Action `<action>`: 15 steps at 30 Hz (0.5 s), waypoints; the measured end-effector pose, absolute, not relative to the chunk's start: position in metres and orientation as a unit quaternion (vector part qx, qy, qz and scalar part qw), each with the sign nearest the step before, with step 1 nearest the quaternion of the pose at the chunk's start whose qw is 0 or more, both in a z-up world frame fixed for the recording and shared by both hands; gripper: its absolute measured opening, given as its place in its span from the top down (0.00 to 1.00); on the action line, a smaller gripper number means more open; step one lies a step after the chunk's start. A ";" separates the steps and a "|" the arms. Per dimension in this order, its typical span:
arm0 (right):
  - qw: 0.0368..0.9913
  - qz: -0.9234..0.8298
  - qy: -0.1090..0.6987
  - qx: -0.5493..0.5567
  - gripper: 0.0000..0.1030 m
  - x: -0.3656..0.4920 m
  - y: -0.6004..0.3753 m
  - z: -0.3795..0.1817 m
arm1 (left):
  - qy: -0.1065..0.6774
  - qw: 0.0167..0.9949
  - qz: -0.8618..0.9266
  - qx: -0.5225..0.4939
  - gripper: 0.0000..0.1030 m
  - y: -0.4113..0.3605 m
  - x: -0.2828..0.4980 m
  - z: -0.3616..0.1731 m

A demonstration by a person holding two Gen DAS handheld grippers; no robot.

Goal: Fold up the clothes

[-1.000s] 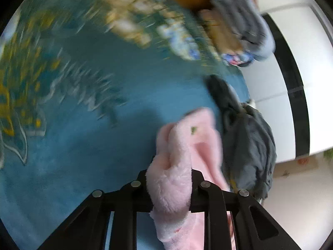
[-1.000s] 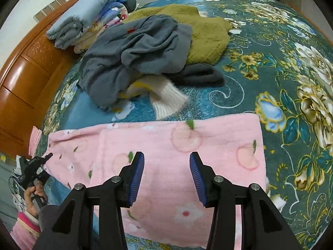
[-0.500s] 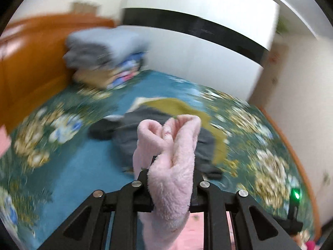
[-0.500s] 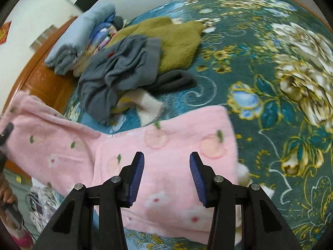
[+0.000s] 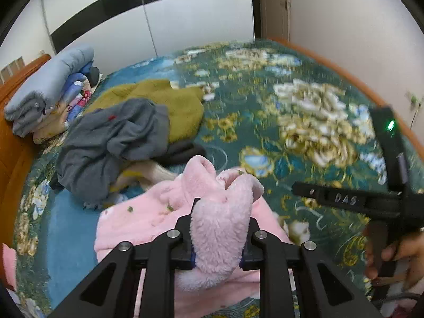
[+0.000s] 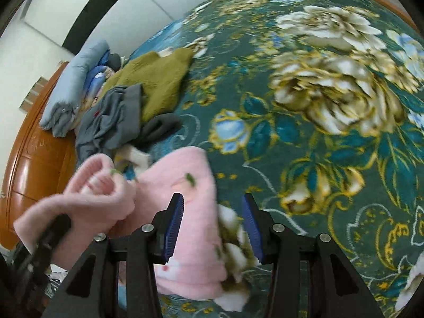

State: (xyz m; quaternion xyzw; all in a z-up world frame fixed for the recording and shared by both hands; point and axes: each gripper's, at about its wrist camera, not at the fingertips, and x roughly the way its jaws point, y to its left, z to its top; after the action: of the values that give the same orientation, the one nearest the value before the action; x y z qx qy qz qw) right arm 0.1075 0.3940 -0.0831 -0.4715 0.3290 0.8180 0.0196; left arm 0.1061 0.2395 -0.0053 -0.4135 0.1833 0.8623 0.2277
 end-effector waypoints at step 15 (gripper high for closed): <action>0.022 0.809 0.349 -0.472 0.55 0.115 0.405 -0.090 | 0.163 0.237 0.860 -0.422 0.43 0.255 0.123 -0.003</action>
State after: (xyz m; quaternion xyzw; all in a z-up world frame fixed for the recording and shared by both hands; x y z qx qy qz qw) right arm 0.1145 0.4049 -0.0904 -0.4716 0.3494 0.8093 0.0223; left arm 0.1231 0.2547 -0.0029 -0.4224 0.1626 0.8598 0.2366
